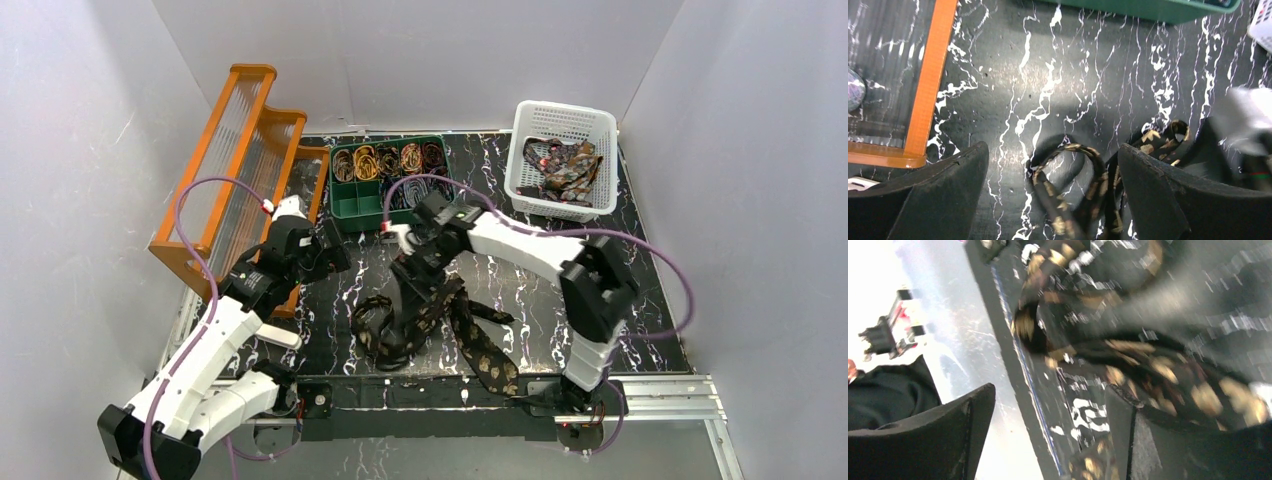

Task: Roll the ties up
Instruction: Flatten out the tie at the center of the board.

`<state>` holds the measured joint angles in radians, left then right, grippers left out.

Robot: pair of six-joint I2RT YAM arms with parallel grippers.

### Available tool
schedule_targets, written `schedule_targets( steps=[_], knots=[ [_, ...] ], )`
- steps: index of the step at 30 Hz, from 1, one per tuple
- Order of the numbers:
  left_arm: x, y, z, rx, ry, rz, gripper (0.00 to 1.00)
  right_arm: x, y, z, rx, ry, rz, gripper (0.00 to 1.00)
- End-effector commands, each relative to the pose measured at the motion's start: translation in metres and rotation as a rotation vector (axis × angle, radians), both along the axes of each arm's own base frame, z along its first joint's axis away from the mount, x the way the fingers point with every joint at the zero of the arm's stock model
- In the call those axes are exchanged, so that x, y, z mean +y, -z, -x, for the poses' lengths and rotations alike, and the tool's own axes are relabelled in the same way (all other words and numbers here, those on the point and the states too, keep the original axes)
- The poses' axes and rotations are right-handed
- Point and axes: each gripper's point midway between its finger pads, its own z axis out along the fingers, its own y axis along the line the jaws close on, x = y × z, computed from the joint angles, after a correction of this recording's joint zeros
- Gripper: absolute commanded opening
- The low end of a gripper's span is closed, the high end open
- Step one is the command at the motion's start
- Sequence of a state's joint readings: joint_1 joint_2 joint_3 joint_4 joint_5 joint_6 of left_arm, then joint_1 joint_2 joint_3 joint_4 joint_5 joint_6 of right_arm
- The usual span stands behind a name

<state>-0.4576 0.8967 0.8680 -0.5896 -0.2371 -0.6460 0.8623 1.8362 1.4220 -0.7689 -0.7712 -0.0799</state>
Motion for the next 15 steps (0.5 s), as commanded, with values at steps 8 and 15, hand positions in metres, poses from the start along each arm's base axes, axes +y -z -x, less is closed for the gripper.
schedule_targets(
  steps=[8,15],
  knots=[
    [-0.056,0.043,0.039,0.207,0.36,0.128,0.98,-0.073,-0.032,0.008,0.036,0.689,-0.064,0.93],
    [-0.02,0.096,0.038,0.323,0.183,-0.06,0.98,-0.088,0.022,0.012,0.104,0.806,0.089,0.9]
  ],
)
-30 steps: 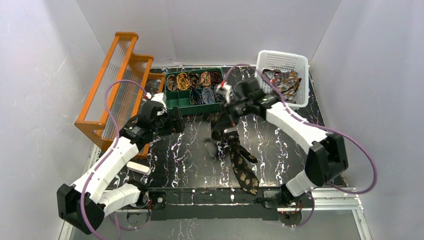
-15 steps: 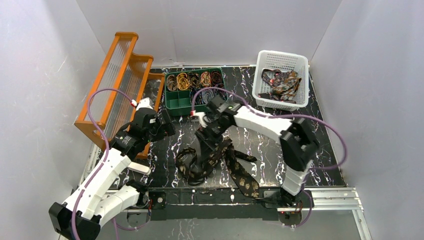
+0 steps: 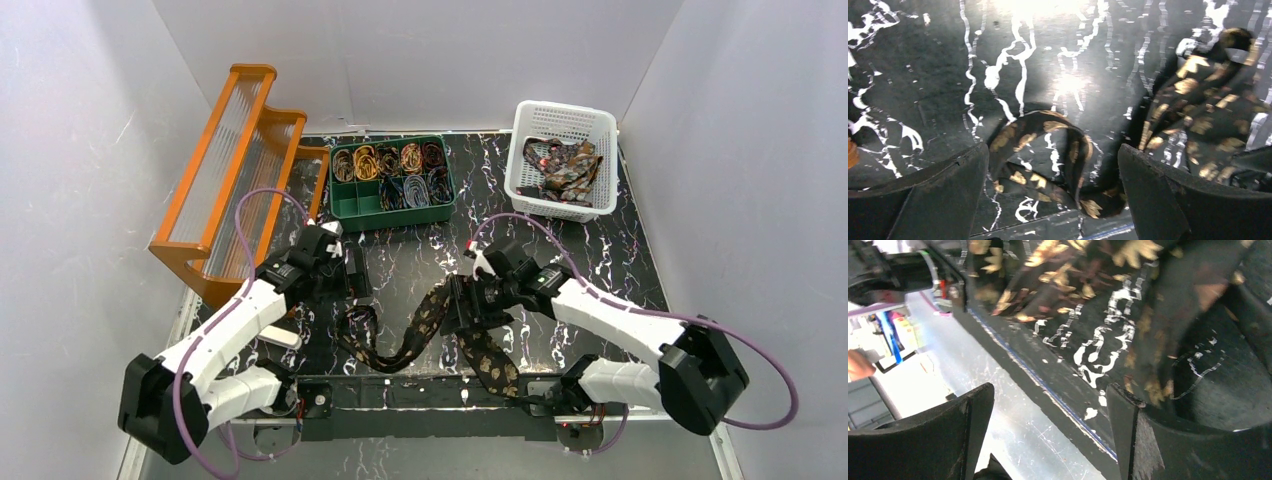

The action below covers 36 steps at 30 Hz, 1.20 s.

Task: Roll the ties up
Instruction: Flatten out the tie at the center of the board.

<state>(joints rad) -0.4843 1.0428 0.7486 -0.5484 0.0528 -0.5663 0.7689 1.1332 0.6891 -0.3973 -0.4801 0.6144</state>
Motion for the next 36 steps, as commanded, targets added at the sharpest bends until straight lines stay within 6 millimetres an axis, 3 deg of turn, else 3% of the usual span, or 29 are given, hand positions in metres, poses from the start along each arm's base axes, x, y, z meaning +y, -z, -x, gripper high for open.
schedule_targets(
  steps=[1,5,9,17,26,31,33,36],
  knots=[
    [0.03,0.027,-0.001,0.033,-0.104,-0.16,0.98,0.008,0.013,-0.023,0.006,0.133,0.031,0.91],
    [0.055,0.044,-0.011,0.057,-0.188,-0.319,0.98,-0.013,0.045,-0.048,-0.001,0.262,0.195,0.92],
    [0.069,0.055,-0.021,0.082,-0.252,-0.393,0.98,-0.048,0.068,-0.074,-0.01,0.404,0.293,0.92],
    [0.116,0.074,-0.032,0.162,-0.354,-0.437,0.98,-0.094,0.071,-0.121,-0.045,0.524,0.357,0.93],
    [0.137,0.077,-0.04,0.206,-0.384,-0.504,0.98,-0.139,0.077,-0.153,-0.06,0.632,0.432,0.94],
    [0.123,0.078,-0.044,0.21,-0.326,-0.428,0.98,-0.165,0.079,-0.168,-0.07,0.676,0.478,0.94],
    [0.106,0.075,-0.046,0.2,-0.272,-0.341,0.98,-0.174,0.074,-0.175,-0.073,0.694,0.474,0.95],
    [0.08,0.064,-0.048,0.161,-0.2,-0.202,0.98,-0.152,0.046,-0.181,-0.119,0.575,0.324,0.95]
  ],
)
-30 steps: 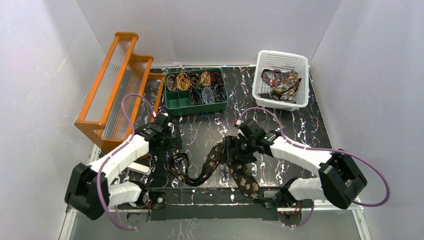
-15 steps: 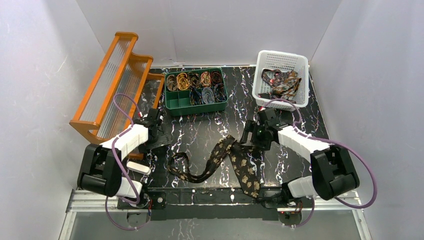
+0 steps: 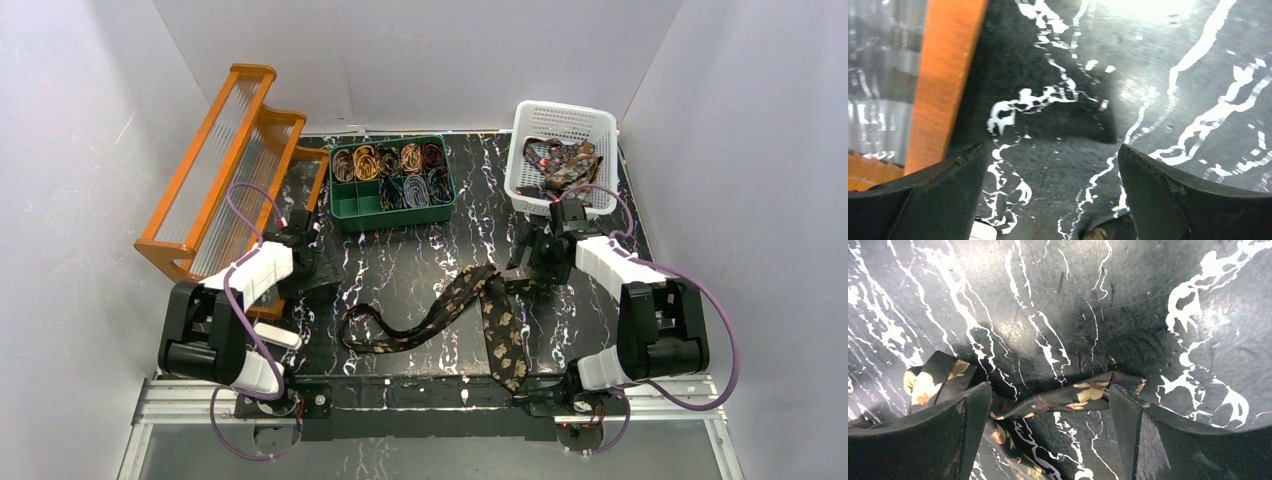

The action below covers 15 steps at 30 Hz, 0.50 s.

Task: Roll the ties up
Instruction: Flatten out the tie at the center of the board.

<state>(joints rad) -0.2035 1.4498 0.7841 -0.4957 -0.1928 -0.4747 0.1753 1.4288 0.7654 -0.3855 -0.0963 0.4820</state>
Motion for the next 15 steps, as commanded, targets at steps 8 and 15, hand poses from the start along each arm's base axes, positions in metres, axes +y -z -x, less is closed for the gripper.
schedule_targets(
  steps=[8,15],
  knots=[
    [-0.065,-0.033,0.012,-0.083,0.169,0.347,0.98,0.051,-0.068,0.025,-0.091,-0.25,-0.333,0.93],
    [-0.071,-0.015,0.046,0.0,0.119,0.314,0.98,0.059,-0.037,0.069,0.022,-0.251,-0.366,0.79]
  ],
)
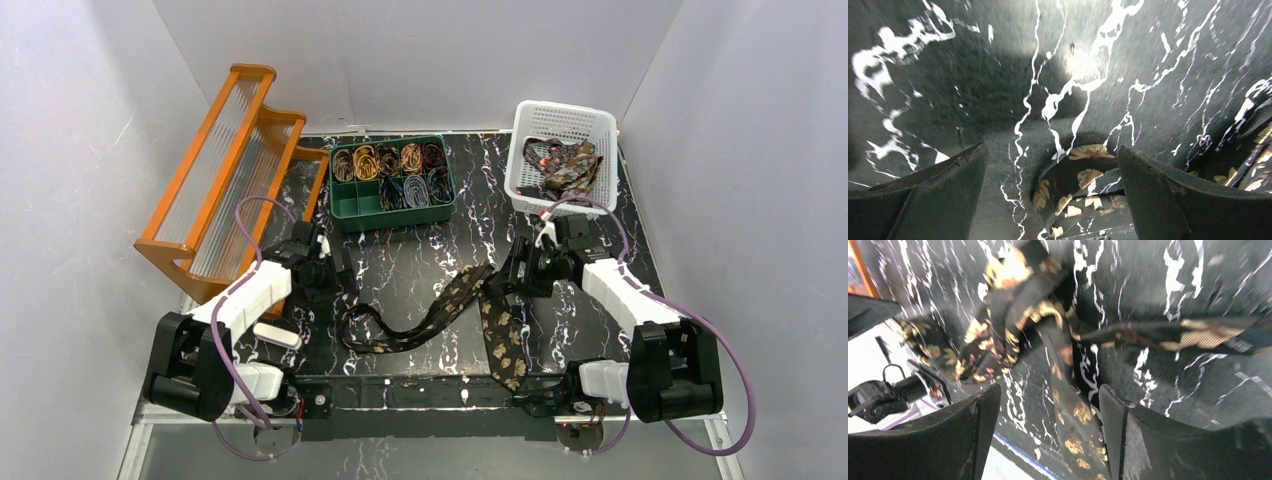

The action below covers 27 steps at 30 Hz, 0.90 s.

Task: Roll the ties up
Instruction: Flatten out the tie at the center of the board.

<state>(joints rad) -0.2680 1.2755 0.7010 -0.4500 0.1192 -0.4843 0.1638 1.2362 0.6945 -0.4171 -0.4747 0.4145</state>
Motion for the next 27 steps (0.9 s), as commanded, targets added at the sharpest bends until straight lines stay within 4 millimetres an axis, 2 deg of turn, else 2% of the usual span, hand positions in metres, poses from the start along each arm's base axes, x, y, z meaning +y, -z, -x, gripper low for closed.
schedule_targets(
  steps=[1,5,10,11,13,16,17,18,19,23,27],
  knots=[
    [-0.004,0.009,0.027,0.076,-0.045,-0.015,0.97,0.015,0.012,0.031,0.084,-0.052,-0.052,0.76],
    [-0.004,0.019,0.036,0.093,-0.092,-0.053,0.94,0.025,0.025,0.038,0.125,-0.069,-0.028,0.69],
    [-0.002,0.032,0.043,0.111,-0.136,-0.054,0.83,0.016,0.049,0.037,0.176,-0.024,0.085,0.56],
    [-0.002,0.034,0.044,0.111,-0.136,-0.051,0.8,0.014,0.051,0.035,0.174,-0.018,0.1,0.51],
    [-0.004,0.034,0.044,0.111,-0.126,-0.038,0.74,0.012,0.051,0.032,0.164,-0.011,0.116,0.48],
    [-0.008,0.03,0.047,0.114,-0.106,-0.014,0.7,0.011,0.048,0.03,0.141,-0.005,0.12,0.48],
    [-0.01,0.027,0.047,0.109,-0.104,-0.001,0.71,0.012,0.046,0.03,0.137,-0.007,0.117,0.51],
    [-0.011,0.023,0.047,0.1,-0.105,0.009,0.76,0.012,0.044,0.031,0.137,-0.011,0.113,0.6],
    [-0.011,0.018,0.046,0.089,-0.117,0.016,0.8,0.012,0.044,0.031,0.138,-0.01,0.114,0.64],
    [-0.01,-0.002,0.05,0.056,-0.156,0.04,0.81,0.013,0.045,0.036,0.154,-0.021,0.104,0.64],
    [-0.007,-0.002,0.07,0.095,-0.206,0.041,0.78,0.014,0.048,0.039,0.163,-0.026,0.103,0.59]
  ],
)
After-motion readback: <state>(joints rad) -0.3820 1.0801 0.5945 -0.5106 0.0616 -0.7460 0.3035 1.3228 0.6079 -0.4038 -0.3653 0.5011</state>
